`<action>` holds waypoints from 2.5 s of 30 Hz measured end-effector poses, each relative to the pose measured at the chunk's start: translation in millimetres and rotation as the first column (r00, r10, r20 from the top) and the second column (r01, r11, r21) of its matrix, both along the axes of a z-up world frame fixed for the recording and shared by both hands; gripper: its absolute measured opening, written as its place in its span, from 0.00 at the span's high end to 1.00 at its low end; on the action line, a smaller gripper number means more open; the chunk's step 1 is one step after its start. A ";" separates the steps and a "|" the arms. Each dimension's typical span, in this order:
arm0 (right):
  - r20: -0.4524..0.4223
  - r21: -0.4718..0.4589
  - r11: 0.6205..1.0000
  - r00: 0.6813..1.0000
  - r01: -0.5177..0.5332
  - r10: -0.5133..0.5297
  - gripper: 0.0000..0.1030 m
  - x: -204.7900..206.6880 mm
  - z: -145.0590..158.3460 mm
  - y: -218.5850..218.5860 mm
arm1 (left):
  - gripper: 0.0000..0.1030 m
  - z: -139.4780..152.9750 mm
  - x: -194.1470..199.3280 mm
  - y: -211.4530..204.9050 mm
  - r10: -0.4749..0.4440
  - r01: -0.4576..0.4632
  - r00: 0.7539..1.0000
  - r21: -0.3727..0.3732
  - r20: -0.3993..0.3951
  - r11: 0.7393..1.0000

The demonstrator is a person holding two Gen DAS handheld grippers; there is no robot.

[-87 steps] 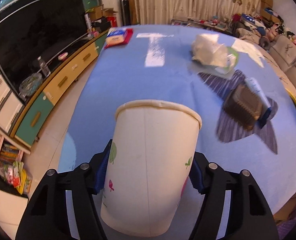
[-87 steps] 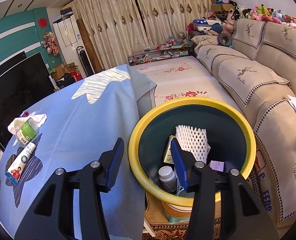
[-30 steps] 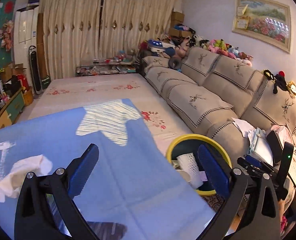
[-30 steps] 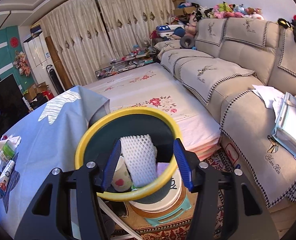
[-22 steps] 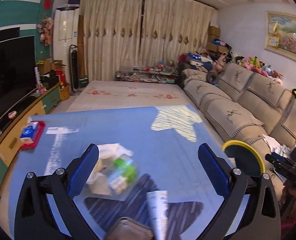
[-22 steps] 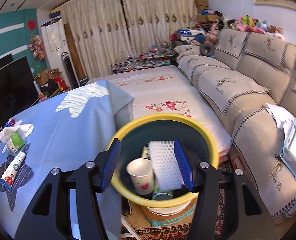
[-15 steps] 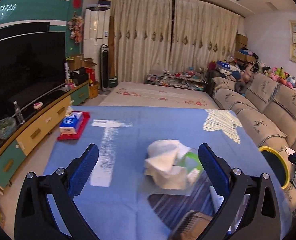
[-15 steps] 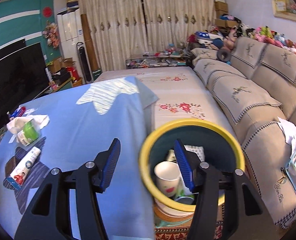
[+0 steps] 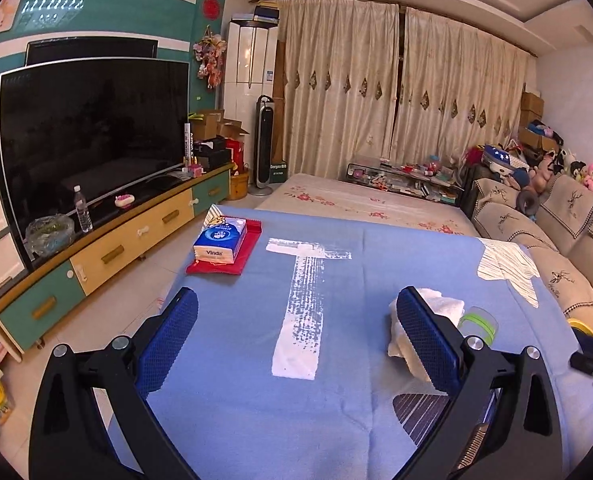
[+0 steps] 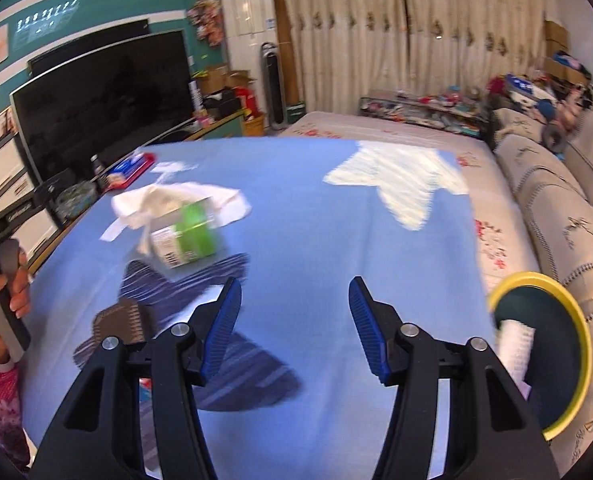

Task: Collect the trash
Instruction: 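Grasp the white toothpaste tube with the right gripper and lift it, then carry the toothpaste tube over the yellow bin and open the right gripper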

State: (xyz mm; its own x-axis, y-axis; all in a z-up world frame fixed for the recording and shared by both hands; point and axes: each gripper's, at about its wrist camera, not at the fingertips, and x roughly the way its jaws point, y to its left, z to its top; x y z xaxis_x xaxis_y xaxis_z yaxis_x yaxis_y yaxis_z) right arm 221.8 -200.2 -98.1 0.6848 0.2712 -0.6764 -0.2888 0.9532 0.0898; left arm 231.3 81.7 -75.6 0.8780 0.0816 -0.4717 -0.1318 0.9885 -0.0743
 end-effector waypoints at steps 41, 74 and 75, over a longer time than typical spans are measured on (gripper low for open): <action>0.001 0.041 0.977 0.978 0.208 -0.209 0.91 -13.7 14.0 -82.5 | 0.05 0.7 -9.9 -22.8 -0.059 0.059 0.998 0.020 0.004 0.998; -0.071 -0.070 0.817 0.814 0.572 -0.576 0.69 33.8 -70.5 -280.7 | 0.05 1.1 -25.2 -66.5 -0.283 0.274 0.955 0.101 0.085 0.956; -0.071 -0.068 0.817 0.814 0.572 -0.576 0.69 33.2 -70.9 -280.6 | 0.05 1.8 -27.2 -67.5 -0.299 0.290 0.950 0.097 0.090 0.952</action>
